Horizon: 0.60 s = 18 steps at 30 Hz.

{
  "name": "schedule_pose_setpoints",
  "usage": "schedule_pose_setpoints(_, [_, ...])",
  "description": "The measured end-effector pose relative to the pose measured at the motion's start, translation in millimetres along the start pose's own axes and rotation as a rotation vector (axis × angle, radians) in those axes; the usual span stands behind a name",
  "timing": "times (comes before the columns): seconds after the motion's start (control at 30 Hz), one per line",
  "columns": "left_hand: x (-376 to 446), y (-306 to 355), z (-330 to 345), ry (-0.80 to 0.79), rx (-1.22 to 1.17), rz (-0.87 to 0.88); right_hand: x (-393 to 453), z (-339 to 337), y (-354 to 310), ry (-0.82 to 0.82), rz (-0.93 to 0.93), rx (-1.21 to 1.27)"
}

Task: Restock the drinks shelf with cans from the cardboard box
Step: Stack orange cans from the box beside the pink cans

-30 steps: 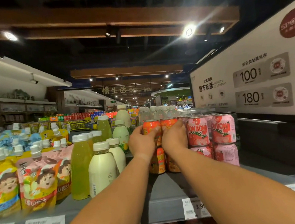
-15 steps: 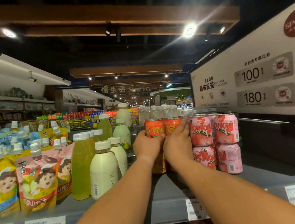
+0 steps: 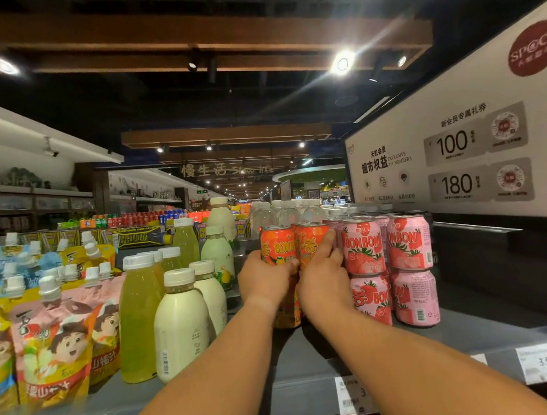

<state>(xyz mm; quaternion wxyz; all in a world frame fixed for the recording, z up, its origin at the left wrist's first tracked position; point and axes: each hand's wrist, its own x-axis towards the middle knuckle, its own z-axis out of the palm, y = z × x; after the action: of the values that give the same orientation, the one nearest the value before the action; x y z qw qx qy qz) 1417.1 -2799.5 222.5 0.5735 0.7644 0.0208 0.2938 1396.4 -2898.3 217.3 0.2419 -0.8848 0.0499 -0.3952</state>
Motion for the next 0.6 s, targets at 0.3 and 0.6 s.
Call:
schedule_pose_setpoints(0.3, [-2.4, 0.3, -1.1, -0.008, -0.003, 0.007, -0.3, -1.8, 2.0, -0.051, 0.047, 0.013])
schedule_pose_setpoints(0.6, [-3.9, -0.7, -1.4, -0.027, -0.004, 0.002, -3.5, -5.7, -0.7, -0.073, 0.084, 0.062])
